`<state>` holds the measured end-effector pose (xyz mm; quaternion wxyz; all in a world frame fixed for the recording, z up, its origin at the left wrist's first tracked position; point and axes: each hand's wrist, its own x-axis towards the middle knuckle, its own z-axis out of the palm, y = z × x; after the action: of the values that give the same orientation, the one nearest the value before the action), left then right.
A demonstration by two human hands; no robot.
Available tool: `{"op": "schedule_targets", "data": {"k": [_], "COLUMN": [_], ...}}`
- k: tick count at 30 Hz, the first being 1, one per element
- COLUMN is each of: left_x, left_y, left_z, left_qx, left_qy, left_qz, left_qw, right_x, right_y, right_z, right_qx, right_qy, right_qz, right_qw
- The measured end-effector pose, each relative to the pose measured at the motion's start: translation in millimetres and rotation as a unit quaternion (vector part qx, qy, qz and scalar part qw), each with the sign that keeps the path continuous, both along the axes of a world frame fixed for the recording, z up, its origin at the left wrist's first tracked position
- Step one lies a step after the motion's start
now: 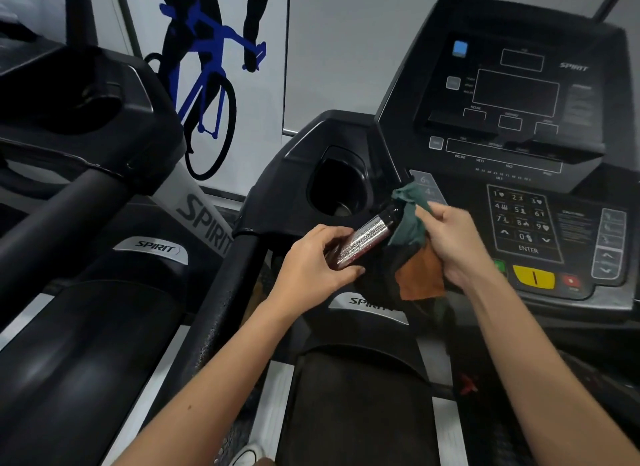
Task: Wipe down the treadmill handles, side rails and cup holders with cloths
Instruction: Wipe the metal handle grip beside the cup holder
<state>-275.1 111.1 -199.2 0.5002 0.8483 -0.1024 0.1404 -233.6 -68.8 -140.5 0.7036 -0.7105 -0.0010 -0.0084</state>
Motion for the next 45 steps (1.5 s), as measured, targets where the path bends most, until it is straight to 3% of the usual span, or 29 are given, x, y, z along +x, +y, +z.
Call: {"op": "schedule_targets", "data": {"k": [4, 7, 10, 15, 17, 20, 25, 29, 33, 38, 42, 45], "left_x": [-4.9, -16.6, -27.5, -33.8, -40.3, -54.1, -55.7, -50.1, -43.2, -43.1, -41.3, -38.4], "left_y": [1.5, -1.1, -7.8, -0.9, 13.8, 32.8, 36.1, 16.2, 1.5, 9.0, 20.5, 15.8], "left_z": [-2.1, -3.6, -13.5, -30.8, -39.5, -47.9, -44.8, -37.4, -37.4, -49.2, -53.4, -38.8], "left_qx": [-0.044, -0.062, -0.029, 0.084, 0.081, 0.051, -0.030, -0.130, -0.143, -0.106, -0.187, -0.202], "left_qy": [0.006, -0.067, -0.135, -0.178, -0.130, -0.067, -0.064, -0.054, -0.009, -0.029, 0.010, 0.008], "left_qz": [-0.029, -0.031, 0.004, 0.029, 0.047, 0.087, 0.162, 0.093, 0.057, 0.097, 0.166, 0.135], "left_qw": [0.999, 0.995, 0.990, 0.980, 0.987, 0.993, 0.984, 0.986, 0.988, 0.989, 0.968, 0.970], "right_x": [-25.5, -39.7, -50.5, -67.7, -73.1, -80.7, -71.9, -54.2, -36.0, -18.2, -15.1, -14.3], "right_y": [2.3, 2.2, 9.0, 21.6, 20.5, 16.8, 11.0, 7.7, 6.3, 3.0, -0.8, -3.0], "right_z": [-13.8, -22.1, -33.5, -60.5, -70.8, -79.2, -67.6, -39.3, -15.6, -10.1, -10.3, -11.4], "right_qx": [0.154, 0.207, 0.259, 0.326, 0.298, 0.151, -0.012, -0.032, -0.076, -0.148, -0.154, -0.154], "right_qy": [0.030, 0.059, 0.069, 0.125, 0.149, 0.155, 0.057, -0.061, -0.153, -0.149, -0.146, -0.151], "right_qz": [-0.037, -0.049, -0.046, -0.025, -0.005, 0.054, 0.021, -0.026, -0.074, -0.014, 0.034, 0.041], "right_qw": [0.987, 0.975, 0.962, 0.937, 0.943, 0.975, 0.998, 0.997, 0.983, 0.978, 0.977, 0.976]}}
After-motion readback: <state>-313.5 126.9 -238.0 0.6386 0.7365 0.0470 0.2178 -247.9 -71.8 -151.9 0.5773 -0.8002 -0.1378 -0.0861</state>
